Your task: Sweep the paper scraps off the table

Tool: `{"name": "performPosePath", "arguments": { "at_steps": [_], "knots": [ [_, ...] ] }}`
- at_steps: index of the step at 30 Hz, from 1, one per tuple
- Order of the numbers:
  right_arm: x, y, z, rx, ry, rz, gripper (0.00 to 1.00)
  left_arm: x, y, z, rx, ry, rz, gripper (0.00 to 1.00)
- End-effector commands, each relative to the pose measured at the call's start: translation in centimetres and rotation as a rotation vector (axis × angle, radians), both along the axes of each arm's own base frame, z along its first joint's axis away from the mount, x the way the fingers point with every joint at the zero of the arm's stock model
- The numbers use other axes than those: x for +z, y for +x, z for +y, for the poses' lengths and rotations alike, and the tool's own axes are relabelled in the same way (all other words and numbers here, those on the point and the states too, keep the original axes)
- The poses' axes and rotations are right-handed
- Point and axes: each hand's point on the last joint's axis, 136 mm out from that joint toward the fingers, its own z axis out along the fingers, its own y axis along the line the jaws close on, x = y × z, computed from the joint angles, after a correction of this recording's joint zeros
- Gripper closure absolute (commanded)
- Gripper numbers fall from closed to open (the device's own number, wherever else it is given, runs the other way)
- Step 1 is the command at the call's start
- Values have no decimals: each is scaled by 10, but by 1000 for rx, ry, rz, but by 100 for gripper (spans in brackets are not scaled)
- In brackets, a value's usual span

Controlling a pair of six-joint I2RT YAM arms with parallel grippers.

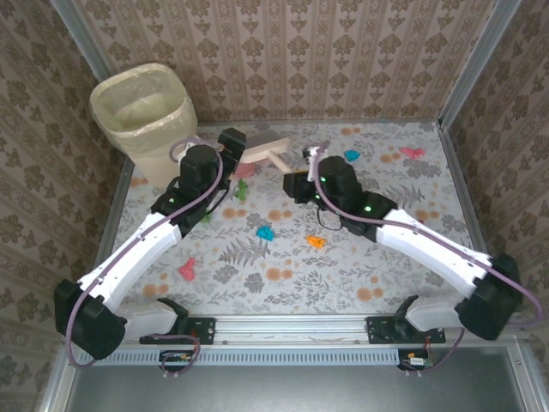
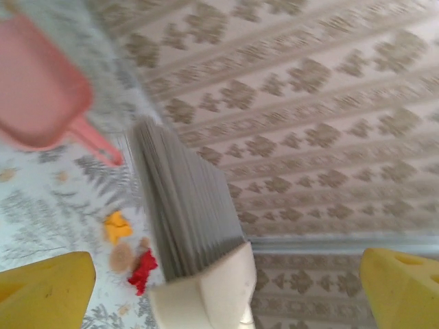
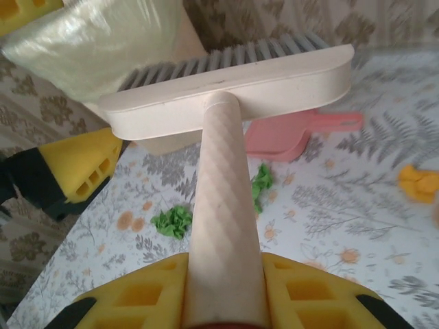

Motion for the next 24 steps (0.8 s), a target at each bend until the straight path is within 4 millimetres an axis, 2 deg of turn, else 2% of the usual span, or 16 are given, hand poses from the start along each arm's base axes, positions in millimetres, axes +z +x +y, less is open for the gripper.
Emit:
{"name": "performPosePath", "arguments": {
  "at_steps": [1,4,7,11,14,16,18,21,24],
  "knots": [
    [14,-9,-51,-148,-42,-70,100,42,-15,-9,-56,143,-192,0],
    [5,-22,-93,-268,-101,-82,100,46,-24,-4,-16,195,-216,0],
    [-3,-35,-137,-398,-150,-107,100,40,-23,-4,8,217,-183,0],
    [-11,-52,-183,-543,-171,-155,100,12,-12,-7,66,223,-54,0],
    [-24,-57,-191,-569,-164,-188,100,-14,-1,-9,121,208,50,0],
    [-31,-57,-191,-562,-169,-194,100,-26,8,-14,147,196,86,0],
    [-36,-56,-188,-549,-181,-190,100,-46,21,-20,175,163,126,0],
    [-45,-53,-186,-545,-193,-187,100,-67,51,-42,125,81,156,0],
    [-54,-54,-184,-542,-159,-185,100,-94,77,-54,145,42,219,2]
  ]
}}
